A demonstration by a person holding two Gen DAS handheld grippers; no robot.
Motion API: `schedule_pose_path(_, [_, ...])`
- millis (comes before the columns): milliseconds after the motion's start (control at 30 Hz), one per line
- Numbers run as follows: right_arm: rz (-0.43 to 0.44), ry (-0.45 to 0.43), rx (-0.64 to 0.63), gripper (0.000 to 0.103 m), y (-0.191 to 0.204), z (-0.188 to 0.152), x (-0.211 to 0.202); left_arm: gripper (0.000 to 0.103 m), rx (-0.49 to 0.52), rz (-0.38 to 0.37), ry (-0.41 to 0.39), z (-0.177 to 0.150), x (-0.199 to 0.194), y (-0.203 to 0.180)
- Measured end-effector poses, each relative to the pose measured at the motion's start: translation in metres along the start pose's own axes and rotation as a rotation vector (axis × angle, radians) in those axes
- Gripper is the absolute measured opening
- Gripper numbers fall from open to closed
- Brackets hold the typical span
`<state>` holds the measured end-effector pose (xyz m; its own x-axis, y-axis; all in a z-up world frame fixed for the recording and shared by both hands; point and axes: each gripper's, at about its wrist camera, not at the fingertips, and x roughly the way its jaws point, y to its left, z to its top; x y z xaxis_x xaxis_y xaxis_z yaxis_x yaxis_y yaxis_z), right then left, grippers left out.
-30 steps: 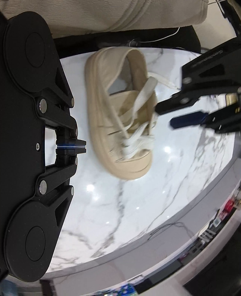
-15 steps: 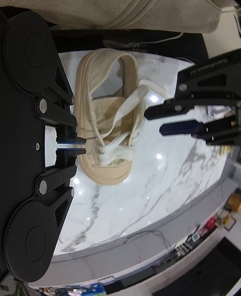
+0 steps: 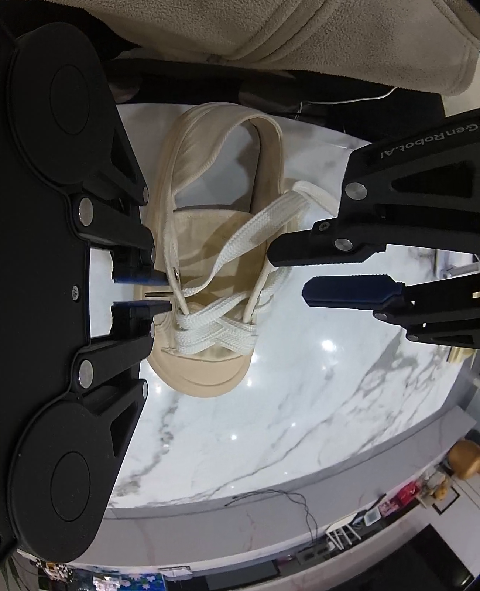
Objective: Lace up shoes with both hands
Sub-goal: 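Draw the lace taut away from the sneaker with the right gripper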
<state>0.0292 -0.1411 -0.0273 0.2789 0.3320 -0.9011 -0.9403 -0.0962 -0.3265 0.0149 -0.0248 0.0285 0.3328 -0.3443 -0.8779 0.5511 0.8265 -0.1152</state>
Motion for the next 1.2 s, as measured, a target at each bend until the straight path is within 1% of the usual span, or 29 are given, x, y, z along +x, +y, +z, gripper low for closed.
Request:
schedule_pose_path(233, [0.006,0.015,0.057,0.001,-0.003,0.000,-0.002,0.028,-0.013,0.003,-0.005,-0.002,-0.001,0.003])
schedule_pose_path(333, [0.007,0.023,0.072,0.001,-0.003,-0.005,-0.006,0.028,-0.018,0.004,-0.006,-0.002,-0.002,0.004])
schedule_pose_path(533, [0.000,0.076,0.121,0.001,-0.005,-0.025,-0.012,0.028,-0.022,0.004,-0.008,-0.004,-0.003,0.005])
schedule_pose_path(667, [-0.009,0.121,0.168,0.001,-0.002,-0.046,-0.018,0.028,-0.018,0.004,-0.009,-0.005,-0.004,0.003])
schedule_pose_path(833, [-0.013,0.155,0.235,0.001,0.003,-0.069,-0.027,0.029,-0.028,0.005,-0.004,-0.008,-0.004,0.003])
schedule_pose_path(1200, [-0.030,0.270,0.338,0.001,0.018,-0.127,-0.049,0.029,-0.049,0.002,0.011,-0.017,-0.004,0.003])
